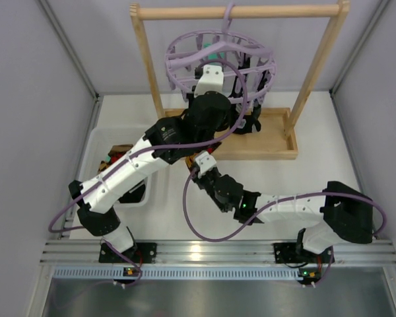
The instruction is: Remove the socks clipped to the hanger
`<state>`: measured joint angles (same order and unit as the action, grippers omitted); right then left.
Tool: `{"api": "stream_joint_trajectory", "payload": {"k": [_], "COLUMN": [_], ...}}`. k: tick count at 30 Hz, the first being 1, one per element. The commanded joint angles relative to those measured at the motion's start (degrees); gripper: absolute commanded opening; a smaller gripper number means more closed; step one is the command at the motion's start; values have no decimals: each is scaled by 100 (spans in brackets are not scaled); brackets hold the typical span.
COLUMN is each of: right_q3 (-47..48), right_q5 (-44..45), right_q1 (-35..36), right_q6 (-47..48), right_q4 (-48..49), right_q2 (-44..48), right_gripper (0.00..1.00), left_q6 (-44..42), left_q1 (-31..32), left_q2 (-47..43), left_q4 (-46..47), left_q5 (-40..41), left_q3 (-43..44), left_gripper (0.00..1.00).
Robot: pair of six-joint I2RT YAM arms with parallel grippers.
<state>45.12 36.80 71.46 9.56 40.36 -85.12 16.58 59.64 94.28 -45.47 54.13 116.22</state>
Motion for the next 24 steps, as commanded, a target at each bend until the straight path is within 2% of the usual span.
{"api": "stream_joint_trajectory", "payload": {"k": [1,4,5,8,9,10,12,16,17,20,24], "right_q3": [-319,-723,-872,-1075,-1119,-1163,-1234,-980,-727,10,1180], "right_q5": [161,100,39,-523,-681,-1074,-1515,-3006,-3290,-4153,-4812], "right_q1": [131,114,88,9,-88,-158,-395,-730,-782,-915,-923], "right_q6": [-279,-420,-507,-683,-832,-911,-1173,-1325,-1334,-1413,-1518], "right_q4": [420,411,377,157,139,156,174,157,113,-19,-238], "right_q2": [461,785,839,1023,1041,1120,1164,1077,929,438,-468], "right_gripper": [0,0,0,0,0,0,0,0,0,0,0], "left_q6": [56,39,21,-14,-23,-32,-32,38,82,74,-119], "left_q1": [-75,-66,-75,-75,-66,-66,-66,-57,-66,-66,-66], "left_q2": [-32,-138,-216,-392,-454,-620,-857,-1779,-2277,-3052,-3644], "left_q4": [162,153,144,144,144,127,126,100,100,100,100], "left_q5": [-148,-332,-385,-552,-561,-570,-535,-325,-185,-17,386], "left_q3": [-73,-187,-214,-381,-433,-556,-741,-1399,-1644,-1919,-2209], "left_gripper": [23,40,59,77,90,98,98,98,98,98,98]}}
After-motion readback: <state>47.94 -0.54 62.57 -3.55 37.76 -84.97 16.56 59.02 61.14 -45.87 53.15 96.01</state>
